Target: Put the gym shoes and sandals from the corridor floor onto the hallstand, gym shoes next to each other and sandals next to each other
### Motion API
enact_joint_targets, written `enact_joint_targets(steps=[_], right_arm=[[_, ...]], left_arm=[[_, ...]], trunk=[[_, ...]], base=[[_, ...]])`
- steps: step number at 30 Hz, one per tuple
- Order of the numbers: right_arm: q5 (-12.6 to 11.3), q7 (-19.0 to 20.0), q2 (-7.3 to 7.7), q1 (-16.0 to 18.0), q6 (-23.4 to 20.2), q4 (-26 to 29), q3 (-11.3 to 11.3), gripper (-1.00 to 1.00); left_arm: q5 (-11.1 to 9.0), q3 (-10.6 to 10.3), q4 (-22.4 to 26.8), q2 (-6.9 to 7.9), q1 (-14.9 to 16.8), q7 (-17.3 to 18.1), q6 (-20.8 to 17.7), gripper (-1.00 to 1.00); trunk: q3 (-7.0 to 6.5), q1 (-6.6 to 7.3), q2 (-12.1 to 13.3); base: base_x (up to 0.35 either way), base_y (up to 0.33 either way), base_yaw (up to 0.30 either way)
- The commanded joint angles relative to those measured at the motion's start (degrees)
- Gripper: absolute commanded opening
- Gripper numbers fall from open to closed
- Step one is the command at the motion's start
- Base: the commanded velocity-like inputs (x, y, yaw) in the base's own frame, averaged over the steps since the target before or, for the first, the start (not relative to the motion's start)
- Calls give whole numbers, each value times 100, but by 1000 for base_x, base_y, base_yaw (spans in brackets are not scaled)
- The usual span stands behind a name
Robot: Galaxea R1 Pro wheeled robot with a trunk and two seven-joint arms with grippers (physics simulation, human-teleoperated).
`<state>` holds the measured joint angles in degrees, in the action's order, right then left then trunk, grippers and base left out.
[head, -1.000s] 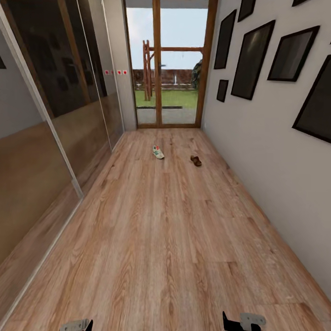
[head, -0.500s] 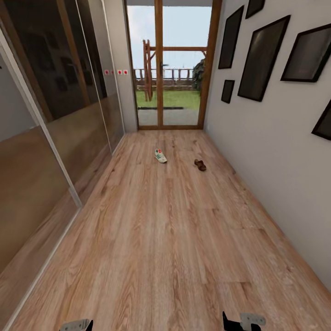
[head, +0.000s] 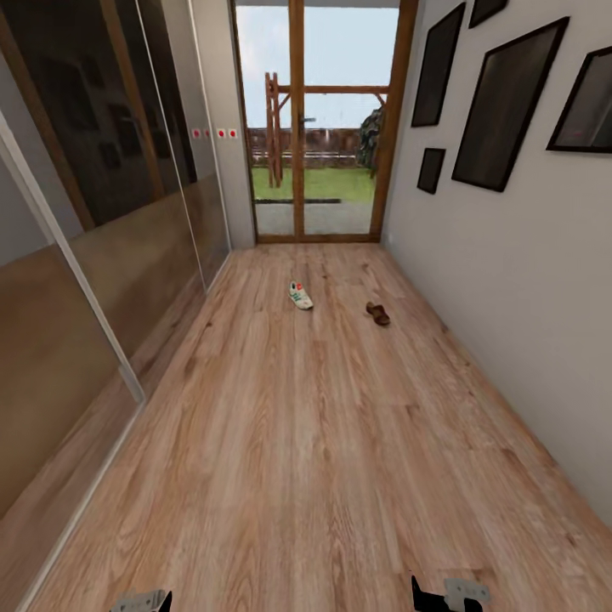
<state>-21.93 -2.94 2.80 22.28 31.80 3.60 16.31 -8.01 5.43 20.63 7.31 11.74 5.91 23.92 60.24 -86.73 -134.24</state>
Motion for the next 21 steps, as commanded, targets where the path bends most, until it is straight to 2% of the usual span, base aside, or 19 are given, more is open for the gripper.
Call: enact_joint_targets(steps=[1, 21], right_arm=[[-22, -34, 1, 0, 10, 0, 49, 100], [-31, -40, 1, 1, 10, 0, 48, 100]], left_arm=[[-60, 20, -6, -1, 3, 60, 7, 100], [-60, 20, -6, -1, 3, 60, 8, 100]], trunk=[[5, -2, -2], [5, -2, -2]], base=[[332, 82, 0], [332, 82, 0]])
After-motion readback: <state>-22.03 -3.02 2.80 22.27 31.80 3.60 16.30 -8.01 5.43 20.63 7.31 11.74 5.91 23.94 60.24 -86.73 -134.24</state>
